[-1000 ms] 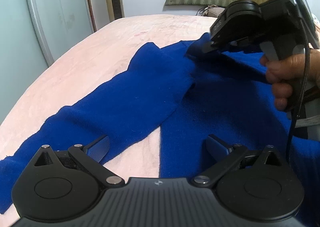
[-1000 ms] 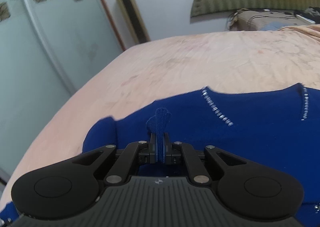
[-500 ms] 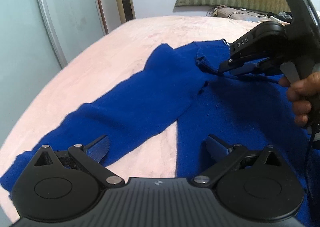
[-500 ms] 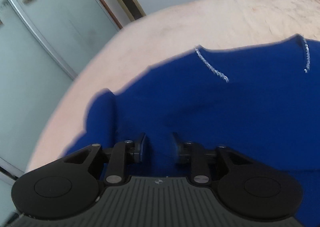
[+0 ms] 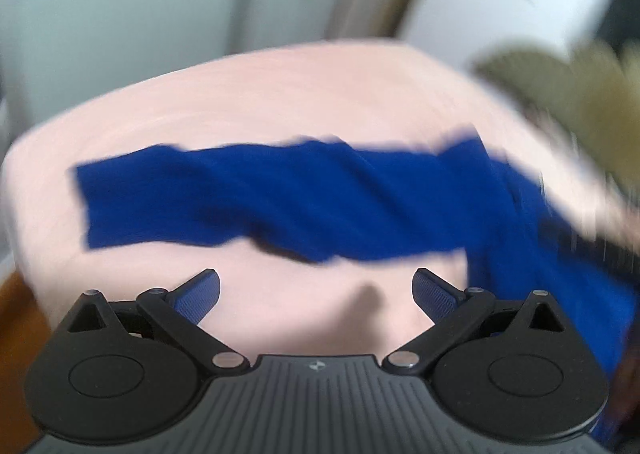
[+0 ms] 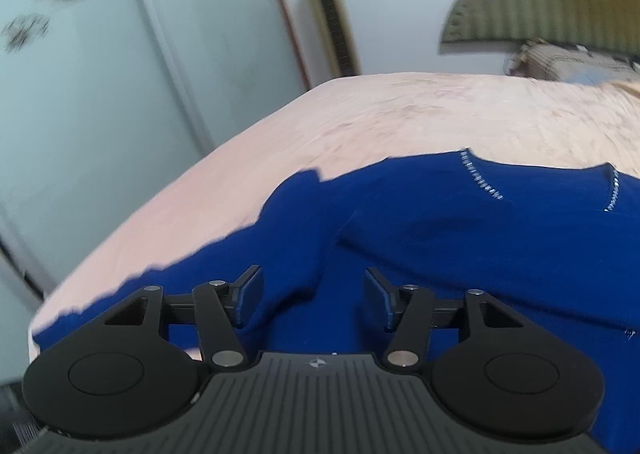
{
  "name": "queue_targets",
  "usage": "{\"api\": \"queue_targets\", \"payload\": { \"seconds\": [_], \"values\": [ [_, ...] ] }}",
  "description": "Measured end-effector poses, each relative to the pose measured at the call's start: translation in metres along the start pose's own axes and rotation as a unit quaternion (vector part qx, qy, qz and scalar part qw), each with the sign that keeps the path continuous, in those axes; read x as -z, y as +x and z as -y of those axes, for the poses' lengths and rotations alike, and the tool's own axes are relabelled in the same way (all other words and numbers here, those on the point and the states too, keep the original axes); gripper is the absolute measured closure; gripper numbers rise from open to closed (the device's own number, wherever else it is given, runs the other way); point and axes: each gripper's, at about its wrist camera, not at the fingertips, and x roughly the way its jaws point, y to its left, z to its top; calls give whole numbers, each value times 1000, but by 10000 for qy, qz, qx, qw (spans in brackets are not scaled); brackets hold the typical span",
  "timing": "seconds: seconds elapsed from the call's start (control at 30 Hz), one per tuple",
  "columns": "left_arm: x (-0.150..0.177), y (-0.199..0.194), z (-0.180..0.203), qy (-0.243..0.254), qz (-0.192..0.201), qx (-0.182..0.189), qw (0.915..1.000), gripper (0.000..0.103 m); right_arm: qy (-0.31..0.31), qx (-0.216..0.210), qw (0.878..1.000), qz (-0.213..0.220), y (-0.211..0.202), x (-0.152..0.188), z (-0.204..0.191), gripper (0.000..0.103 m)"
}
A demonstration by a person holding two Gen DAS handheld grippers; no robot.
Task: Fold small clothes
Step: 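Grasp the other sleeve cuff with the left tool, then fold the held sleeve across the sweater body with the left tool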
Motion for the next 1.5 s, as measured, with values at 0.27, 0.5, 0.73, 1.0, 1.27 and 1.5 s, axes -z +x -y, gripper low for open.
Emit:
{"api": "queue_targets", "payload": {
  "seconds": [0.27, 0.5, 0.73, 1.0, 1.27, 1.5],
  "values": [
    [-20, -2, -55, -1636, 479, 304, 9849, 0, -118, -195, 9996, -156, -12, 20, -16, 33],
    [-39, -1, -81, -2250, 797, -71, 9711, 60, 130, -21, 9998, -124, -15, 25, -2, 26],
    [-46, 5, -95, -2234, 492, -95, 9734, 97, 395, -25, 9990, -229, -7, 31, 8, 25],
    [-85, -25, -110, -1755, 1649, -1298, 9619, 98, 407, 152, 9990, -102, -18, 29, 22, 22],
    [-117, -13, -54, -657, 1748, -1263, 9742, 98, 831, 514, 9952, 32, -31, 29, 61, 20],
    [-113, 10, 103, 1451, 1738, -29, 9740, 98, 1142, 774, 9902, 216, -49, 35, 89, 19]
  ]
}}
